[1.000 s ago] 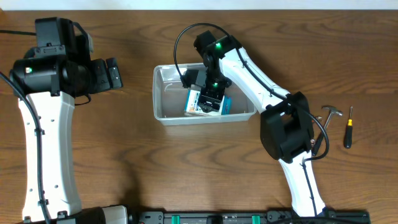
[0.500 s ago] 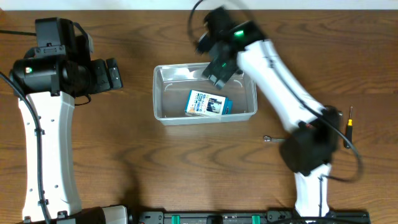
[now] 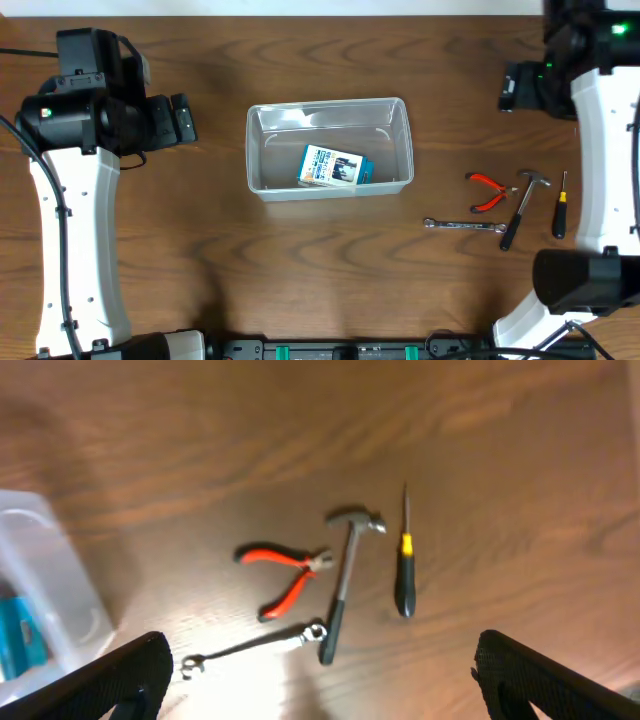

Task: Pack container
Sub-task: 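Move the right gripper back over the tools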

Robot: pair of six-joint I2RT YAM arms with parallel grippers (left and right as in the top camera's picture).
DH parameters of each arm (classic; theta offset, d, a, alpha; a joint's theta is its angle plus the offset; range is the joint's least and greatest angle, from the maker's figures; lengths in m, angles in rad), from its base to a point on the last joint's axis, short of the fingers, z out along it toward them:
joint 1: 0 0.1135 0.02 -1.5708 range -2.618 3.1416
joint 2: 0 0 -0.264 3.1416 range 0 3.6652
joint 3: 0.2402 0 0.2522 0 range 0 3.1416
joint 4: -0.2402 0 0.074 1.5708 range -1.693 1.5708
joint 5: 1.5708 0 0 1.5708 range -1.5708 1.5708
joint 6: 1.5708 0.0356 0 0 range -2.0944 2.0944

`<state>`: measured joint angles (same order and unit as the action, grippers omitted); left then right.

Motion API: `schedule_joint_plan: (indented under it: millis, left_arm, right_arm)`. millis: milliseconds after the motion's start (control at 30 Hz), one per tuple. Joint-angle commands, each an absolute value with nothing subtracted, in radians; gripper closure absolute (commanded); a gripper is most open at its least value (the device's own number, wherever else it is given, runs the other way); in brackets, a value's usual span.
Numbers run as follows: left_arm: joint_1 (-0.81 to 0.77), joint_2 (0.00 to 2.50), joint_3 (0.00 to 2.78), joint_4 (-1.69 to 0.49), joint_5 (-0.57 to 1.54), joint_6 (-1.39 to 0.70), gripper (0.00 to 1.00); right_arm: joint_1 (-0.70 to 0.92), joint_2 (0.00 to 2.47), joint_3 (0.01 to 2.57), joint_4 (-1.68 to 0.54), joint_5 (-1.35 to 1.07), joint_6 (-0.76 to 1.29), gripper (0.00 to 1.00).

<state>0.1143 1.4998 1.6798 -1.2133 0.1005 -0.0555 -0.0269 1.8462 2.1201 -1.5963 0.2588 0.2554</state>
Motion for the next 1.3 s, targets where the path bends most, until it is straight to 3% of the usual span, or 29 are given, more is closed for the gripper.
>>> schedule_joint_plan:
  millis: [0,233,467,667,800,1267]
  left_arm:
    - [0.114,1.503,1.679,-1.219,0.093,-0.061,0.02]
    - [0.114,1.503,1.679,-1.218,0.093,-0.060,0.02]
    - [0.114,1.503,1.679,-1.219,0.092,-0.061,0.02]
    - [0.114,1.503,1.679,-1.219,0.093,-0.061,0.02]
    - [0.114,1.503,1.679,-1.219,0.093,-0.061,0.02]
    - [0.114,1.504,1.679,-1.218,0.093,-0.061,0.02]
  right_arm:
    - [-0.110,1.853,2.072,-1.594,0.149,0.209,0.01]
    - [-0.176,1.851,1.830,-1.473,0.115,0.249,0.01]
    - [-0.178,1.851,1.531,-1.178,0.010,0.237,0.01]
    - [-0.204,1.849,1.413,-1.020,-0.027,0.201,0.01]
    - [-0.253,1.819,1.401,-1.041,-0.027,0.191,0.01]
    - [-0.392,1.183,1.129,-1.114,-0.027,0.159,0.01]
